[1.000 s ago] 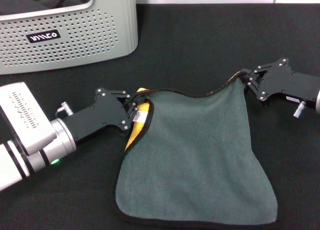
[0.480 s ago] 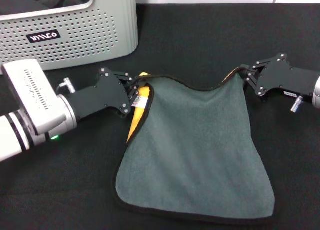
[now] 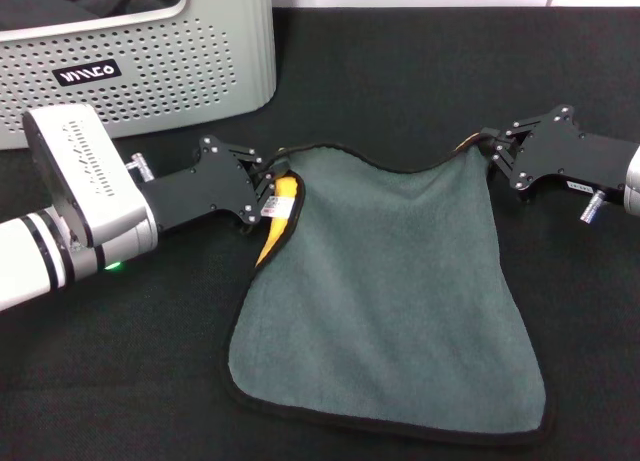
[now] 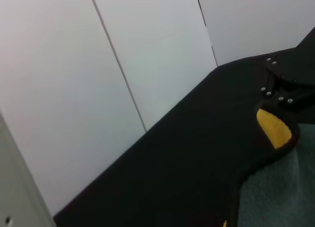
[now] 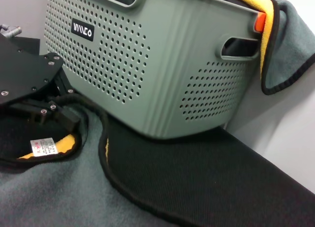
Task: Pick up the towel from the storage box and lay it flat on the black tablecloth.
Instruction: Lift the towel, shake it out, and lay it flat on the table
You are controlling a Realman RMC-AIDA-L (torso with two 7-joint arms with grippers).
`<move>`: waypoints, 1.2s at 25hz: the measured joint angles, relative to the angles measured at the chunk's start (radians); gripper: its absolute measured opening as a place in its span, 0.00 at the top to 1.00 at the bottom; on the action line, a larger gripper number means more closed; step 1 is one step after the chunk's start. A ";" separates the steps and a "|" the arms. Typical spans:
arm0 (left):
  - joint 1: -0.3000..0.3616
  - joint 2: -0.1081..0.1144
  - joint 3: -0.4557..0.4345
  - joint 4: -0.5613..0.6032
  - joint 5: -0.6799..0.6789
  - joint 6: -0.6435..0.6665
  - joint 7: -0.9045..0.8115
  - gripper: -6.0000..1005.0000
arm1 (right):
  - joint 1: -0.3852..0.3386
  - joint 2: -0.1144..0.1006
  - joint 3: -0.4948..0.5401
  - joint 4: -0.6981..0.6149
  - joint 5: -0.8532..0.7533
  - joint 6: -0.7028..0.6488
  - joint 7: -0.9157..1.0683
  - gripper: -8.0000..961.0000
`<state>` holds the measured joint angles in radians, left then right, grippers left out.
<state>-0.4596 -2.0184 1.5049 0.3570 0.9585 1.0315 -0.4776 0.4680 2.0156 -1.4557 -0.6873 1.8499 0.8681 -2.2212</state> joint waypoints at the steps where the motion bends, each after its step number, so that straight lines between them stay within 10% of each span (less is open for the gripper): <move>1: 0.000 0.003 0.000 0.002 0.003 0.000 -0.022 0.97 | 0.000 0.000 0.000 0.000 0.000 0.000 0.000 0.97; 10: -0.011 0.043 0.004 0.014 0.022 0.027 -0.289 0.97 | 0.000 0.000 0.000 0.000 0.000 0.000 0.000 0.97; 30: -0.075 0.106 -0.064 0.288 0.583 0.044 -0.834 0.97 | 0.000 -0.002 0.008 -0.001 0.006 -0.001 -0.005 0.96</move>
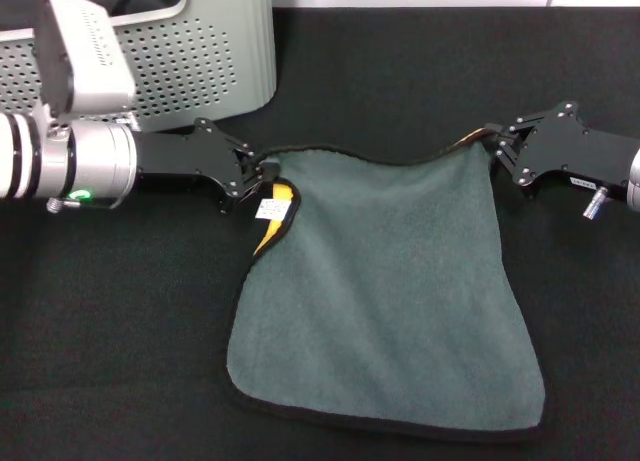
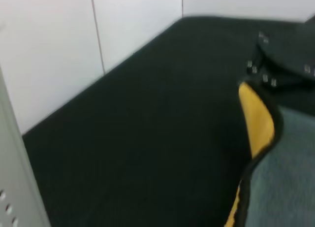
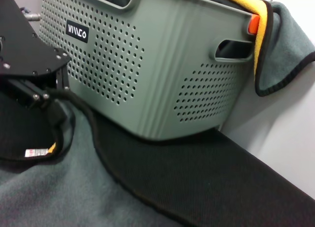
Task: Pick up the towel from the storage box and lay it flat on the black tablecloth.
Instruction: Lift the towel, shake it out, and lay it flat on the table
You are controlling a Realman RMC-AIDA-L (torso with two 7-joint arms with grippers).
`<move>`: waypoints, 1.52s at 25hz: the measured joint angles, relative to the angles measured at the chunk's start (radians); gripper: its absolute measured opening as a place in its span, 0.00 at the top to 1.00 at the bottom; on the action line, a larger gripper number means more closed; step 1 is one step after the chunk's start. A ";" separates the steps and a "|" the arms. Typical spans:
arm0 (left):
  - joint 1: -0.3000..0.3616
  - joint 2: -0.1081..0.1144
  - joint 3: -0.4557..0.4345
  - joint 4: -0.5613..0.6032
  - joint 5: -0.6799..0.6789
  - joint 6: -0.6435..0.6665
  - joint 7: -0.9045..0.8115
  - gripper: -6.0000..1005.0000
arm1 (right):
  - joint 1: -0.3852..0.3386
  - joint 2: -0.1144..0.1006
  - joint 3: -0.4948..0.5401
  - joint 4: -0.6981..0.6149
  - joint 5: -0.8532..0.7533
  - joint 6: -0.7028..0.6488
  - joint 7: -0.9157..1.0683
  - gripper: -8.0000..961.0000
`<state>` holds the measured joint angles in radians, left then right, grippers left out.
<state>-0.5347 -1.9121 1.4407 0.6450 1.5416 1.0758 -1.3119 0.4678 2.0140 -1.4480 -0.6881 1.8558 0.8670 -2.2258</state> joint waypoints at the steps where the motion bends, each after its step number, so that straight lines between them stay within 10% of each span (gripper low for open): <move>1: 0.001 -0.004 -0.014 0.021 0.047 0.000 -0.022 0.97 | 0.000 0.000 0.000 0.000 0.000 -0.001 0.001 0.96; 9: 0.002 -0.099 -0.147 0.235 0.499 0.009 -0.165 0.97 | 0.002 0.000 0.000 -0.006 0.000 -0.016 0.004 0.96; 24: 0.011 -0.174 -0.149 0.369 0.771 -0.060 -0.168 0.97 | 0.011 0.000 0.001 -0.007 0.002 -0.048 0.005 0.96; 38: 0.025 -0.182 -0.101 0.372 0.764 -0.131 -0.080 0.97 | 0.027 -0.003 0.002 -0.009 0.002 -0.052 0.025 0.96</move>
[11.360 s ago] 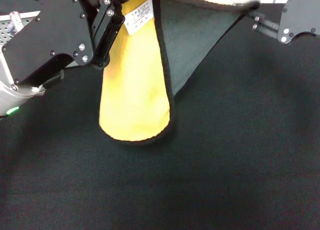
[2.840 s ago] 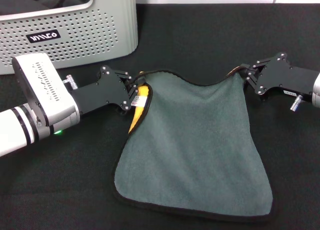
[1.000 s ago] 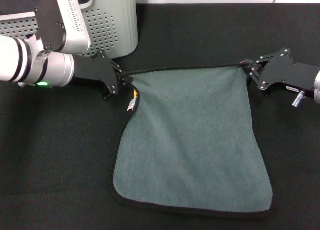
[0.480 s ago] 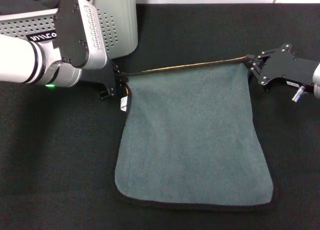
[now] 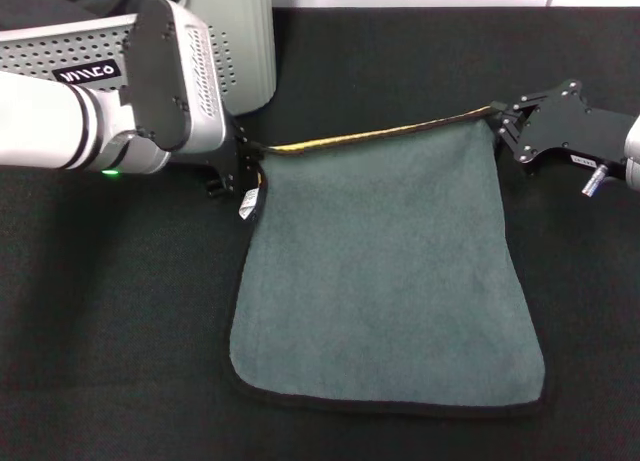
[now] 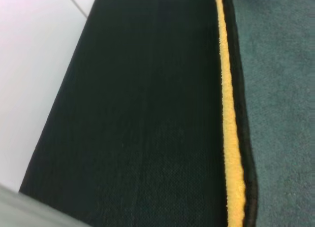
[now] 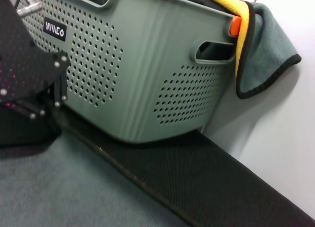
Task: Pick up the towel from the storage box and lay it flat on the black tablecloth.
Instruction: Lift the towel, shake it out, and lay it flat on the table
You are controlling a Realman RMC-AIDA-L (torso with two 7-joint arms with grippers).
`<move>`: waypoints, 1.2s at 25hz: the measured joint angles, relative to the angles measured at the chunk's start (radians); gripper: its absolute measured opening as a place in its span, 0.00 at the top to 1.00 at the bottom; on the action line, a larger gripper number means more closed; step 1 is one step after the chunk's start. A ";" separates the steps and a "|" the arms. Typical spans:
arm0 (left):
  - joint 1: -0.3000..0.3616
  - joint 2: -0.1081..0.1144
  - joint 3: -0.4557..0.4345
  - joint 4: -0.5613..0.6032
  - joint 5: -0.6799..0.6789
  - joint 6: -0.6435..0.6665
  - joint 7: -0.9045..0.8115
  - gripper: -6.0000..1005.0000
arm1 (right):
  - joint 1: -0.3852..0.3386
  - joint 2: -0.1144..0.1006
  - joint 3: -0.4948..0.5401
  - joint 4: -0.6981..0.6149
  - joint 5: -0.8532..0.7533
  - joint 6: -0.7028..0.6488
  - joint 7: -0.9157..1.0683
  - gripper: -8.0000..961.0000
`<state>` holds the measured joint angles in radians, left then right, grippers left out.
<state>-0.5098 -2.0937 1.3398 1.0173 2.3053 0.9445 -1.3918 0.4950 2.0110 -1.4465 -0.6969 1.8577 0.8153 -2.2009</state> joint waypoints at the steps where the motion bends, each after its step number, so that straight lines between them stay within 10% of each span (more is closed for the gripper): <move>1: 0.000 0.000 0.007 0.002 0.000 -0.002 0.000 0.97 | 0.000 -0.001 0.000 0.000 0.000 0.002 0.006 0.96; 19: 0.013 -0.003 0.033 0.026 -0.019 -0.073 -0.020 0.91 | 0.018 0.002 0.053 0.003 -0.003 -0.001 0.077 0.87; 30: 0.026 -0.003 0.060 0.026 -0.015 -0.119 -0.032 0.72 | 0.029 -0.026 0.066 0.001 -0.043 0.002 0.219 0.35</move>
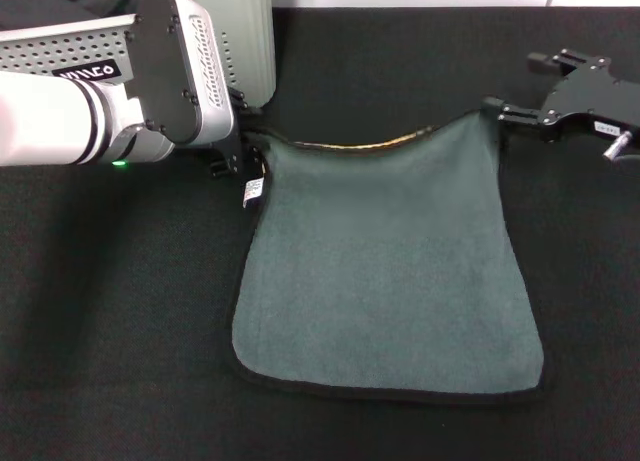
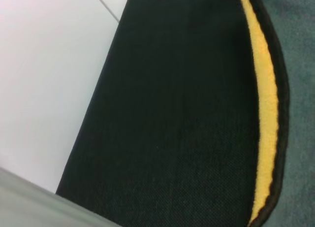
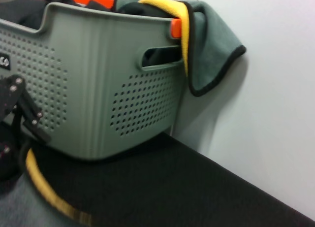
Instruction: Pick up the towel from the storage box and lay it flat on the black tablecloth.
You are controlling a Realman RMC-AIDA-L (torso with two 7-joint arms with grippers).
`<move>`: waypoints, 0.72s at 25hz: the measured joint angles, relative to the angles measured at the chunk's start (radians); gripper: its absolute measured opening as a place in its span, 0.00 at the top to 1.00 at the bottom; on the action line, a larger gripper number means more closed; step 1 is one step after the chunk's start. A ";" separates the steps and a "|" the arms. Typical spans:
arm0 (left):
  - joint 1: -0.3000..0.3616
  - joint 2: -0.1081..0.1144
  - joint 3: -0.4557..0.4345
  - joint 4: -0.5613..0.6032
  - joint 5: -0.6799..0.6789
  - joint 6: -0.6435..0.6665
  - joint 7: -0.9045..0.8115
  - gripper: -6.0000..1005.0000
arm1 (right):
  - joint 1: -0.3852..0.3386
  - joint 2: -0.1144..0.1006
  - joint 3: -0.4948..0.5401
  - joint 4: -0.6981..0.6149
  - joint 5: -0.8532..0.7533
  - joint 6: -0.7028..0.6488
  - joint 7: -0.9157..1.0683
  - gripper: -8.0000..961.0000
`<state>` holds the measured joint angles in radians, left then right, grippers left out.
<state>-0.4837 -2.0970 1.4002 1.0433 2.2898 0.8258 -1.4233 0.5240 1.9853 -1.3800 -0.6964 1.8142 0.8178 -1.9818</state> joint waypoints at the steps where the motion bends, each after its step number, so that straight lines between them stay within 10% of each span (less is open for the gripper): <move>1: 0.000 0.000 0.001 0.001 0.000 0.000 -0.007 0.70 | 0.004 -0.005 0.000 -0.001 -0.006 0.005 0.020 0.28; 18: 0.133 0.003 -0.001 0.176 -0.008 0.015 -0.048 0.29 | -0.022 -0.042 0.091 -0.062 -0.034 0.132 0.098 0.17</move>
<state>-0.3504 -2.0935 1.3994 1.2198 2.2816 0.8405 -1.4715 0.5018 1.9428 -1.2887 -0.7585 1.7802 0.9501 -1.8839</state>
